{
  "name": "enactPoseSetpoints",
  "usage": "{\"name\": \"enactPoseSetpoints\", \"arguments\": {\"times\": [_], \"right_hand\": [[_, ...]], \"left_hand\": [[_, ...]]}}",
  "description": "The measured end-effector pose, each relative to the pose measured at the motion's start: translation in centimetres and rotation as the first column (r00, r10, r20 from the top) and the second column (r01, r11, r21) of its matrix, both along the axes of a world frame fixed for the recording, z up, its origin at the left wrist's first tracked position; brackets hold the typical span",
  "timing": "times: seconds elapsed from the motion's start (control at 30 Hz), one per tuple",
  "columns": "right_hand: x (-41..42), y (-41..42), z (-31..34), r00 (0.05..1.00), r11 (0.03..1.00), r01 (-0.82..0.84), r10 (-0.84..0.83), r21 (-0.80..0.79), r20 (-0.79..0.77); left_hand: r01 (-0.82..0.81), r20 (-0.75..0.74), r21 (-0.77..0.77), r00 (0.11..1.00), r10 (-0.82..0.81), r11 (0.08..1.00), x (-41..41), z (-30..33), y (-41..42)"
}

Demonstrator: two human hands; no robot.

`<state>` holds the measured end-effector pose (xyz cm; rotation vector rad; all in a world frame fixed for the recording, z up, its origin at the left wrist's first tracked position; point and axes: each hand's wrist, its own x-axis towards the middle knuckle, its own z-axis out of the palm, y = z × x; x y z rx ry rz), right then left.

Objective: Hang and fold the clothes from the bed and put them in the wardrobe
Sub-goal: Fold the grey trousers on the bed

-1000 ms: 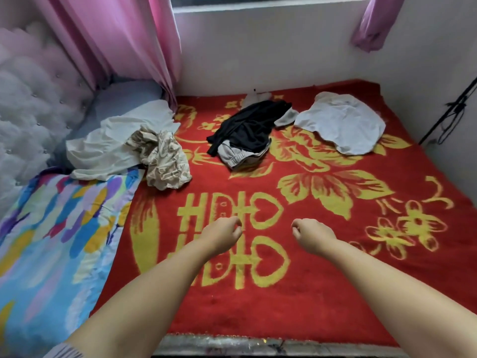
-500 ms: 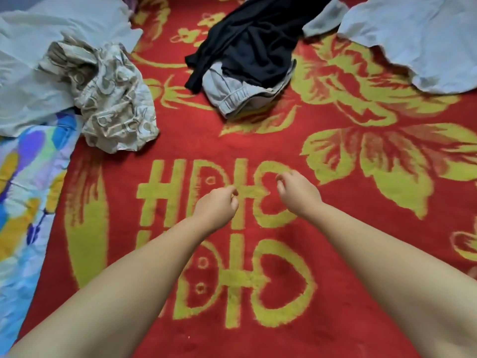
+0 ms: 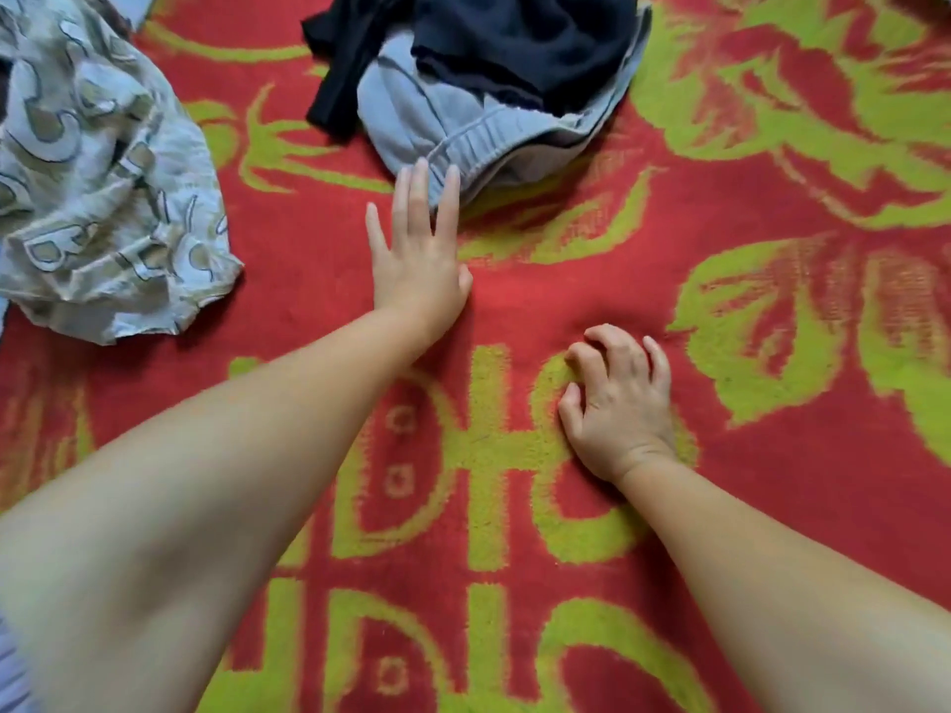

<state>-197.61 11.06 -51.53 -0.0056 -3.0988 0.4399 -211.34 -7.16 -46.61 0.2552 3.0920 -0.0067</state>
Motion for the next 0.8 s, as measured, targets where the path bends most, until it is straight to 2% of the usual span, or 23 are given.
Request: {"name": "enactPoseSetpoints", "arguments": {"times": [0.13,0.27,0.4,0.57,0.67,0.73,0.8], "right_hand": [[-0.2,0.0,0.0,1.0,1.0,-0.01,0.01,0.024,-0.014],[-0.6,0.4,-0.2,0.999,0.999,0.0,0.002,0.046,-0.036],[-0.8,0.5,0.0,0.999,0.999,0.008,-0.005,0.053,-0.045],[-1.4,0.5,-0.1,0.997,0.999,0.025,-0.024,0.02,-0.072],[-0.6,0.4,0.0,1.0,0.999,0.026,-0.026,0.019,0.014],[1.3,-0.5,0.3,0.99,0.998,0.02,-0.028,0.054,0.14],[3.7,-2.0,1.2,0.956,0.999,0.047,-0.039,-0.02,0.289]], "left_hand": [[-0.006,0.101,0.035,0.995,0.003,0.999,-6.4,0.4,0.4],[-0.012,0.077,-0.011,0.997,0.013,1.0,-8.2,0.0,2.0],[0.023,0.048,-0.059,0.999,-0.02,0.998,-6.1,-0.2,2.3],[0.078,0.044,-0.112,0.996,-0.073,0.991,1.2,-0.2,1.0],[0.105,0.119,-0.118,0.989,-0.091,0.988,7.4,0.3,0.7],[0.117,0.207,-0.102,0.974,-0.094,0.988,12.0,0.9,0.6],[0.113,0.32,-0.067,0.944,-0.086,0.991,16.5,2.1,1.1]]}}
